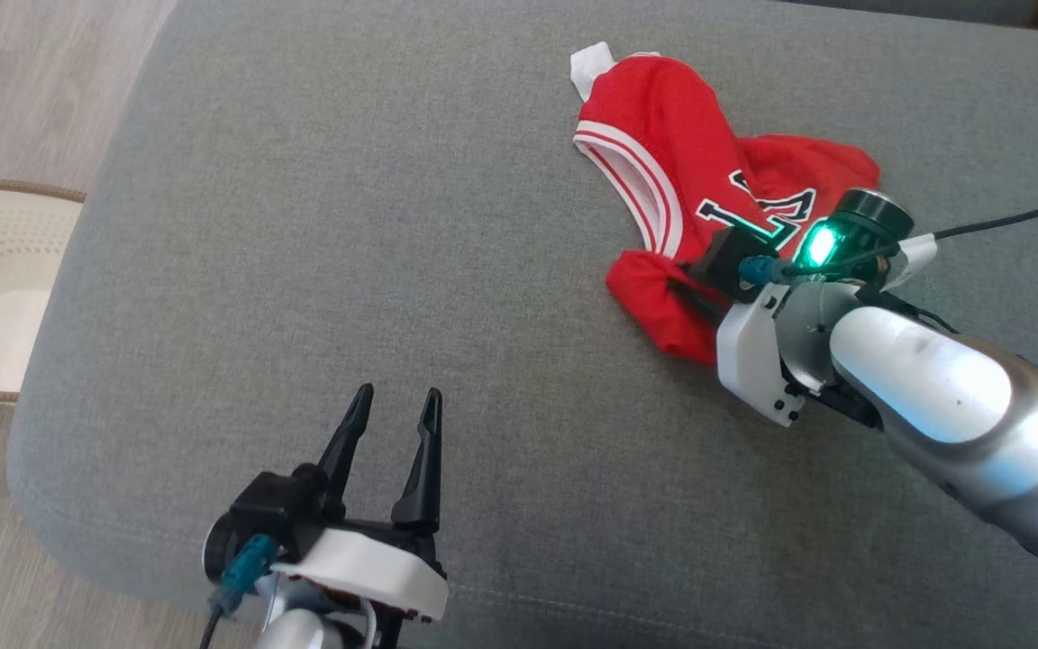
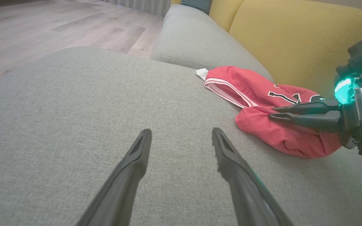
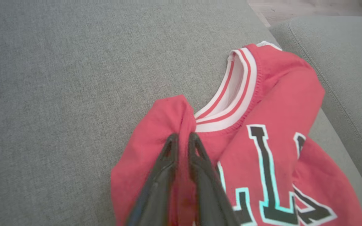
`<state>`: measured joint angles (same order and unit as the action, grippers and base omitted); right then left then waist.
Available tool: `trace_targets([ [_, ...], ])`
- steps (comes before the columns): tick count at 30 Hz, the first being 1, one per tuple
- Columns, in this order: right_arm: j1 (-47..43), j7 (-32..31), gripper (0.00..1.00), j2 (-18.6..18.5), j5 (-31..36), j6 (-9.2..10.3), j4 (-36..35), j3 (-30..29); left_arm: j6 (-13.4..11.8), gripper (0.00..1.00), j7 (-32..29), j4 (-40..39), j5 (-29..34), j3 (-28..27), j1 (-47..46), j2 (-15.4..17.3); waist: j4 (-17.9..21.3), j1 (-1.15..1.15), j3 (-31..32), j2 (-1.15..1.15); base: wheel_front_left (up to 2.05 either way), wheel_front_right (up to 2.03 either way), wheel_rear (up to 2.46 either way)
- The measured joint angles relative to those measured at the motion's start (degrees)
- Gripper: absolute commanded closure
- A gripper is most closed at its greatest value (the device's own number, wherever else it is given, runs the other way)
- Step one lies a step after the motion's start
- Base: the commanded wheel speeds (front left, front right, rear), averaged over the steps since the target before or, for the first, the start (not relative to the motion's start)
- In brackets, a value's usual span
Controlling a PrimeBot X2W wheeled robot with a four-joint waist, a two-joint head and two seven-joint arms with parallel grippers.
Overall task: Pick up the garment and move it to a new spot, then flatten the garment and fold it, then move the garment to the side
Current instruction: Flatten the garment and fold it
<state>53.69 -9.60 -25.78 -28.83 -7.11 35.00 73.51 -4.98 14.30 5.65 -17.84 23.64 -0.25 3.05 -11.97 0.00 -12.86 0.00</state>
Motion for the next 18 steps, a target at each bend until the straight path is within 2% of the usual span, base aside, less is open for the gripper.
trace_targets([
  [1, 0.0, 0.13, 1.0, -0.01, 0.0, 0.0, -0.33, 0.07, -0.07, 0.0, 0.0, 0.0, 0.01, -0.02, 0.01, 0.0, 0.04, 0.0, 0.14, 0.0, 0.0, 0.0, 0.0],
  [8, 0.0, 2.24, 1.0, -1.23, 0.44, 0.0, -5.69, 0.32, -0.12, 0.0, 0.0, -0.01, 0.02, -0.24, 0.32, 0.0, 1.57, 0.0, 1.14, 0.0, 0.0, 0.0, 0.0],
  [14, -0.45, 3.1, 1.0, -6.47, 1.78, 0.0, -15.21, 0.32, -0.13, 0.0, 0.0, -0.13, 0.15, -0.88, 1.13, 0.0, 4.58, 0.0, 1.74, 0.0, 0.0, 0.0, 0.0],
  [18, -2.93, 1.11, 1.0, -11.03, 2.47, 0.0, -21.3, -2.4, -0.07, 0.0, 0.0, -0.25, 0.64, -1.98, 1.53, 0.0, 6.94, 0.0, 2.01, 0.0, 0.0, 0.0, 0.0],
])
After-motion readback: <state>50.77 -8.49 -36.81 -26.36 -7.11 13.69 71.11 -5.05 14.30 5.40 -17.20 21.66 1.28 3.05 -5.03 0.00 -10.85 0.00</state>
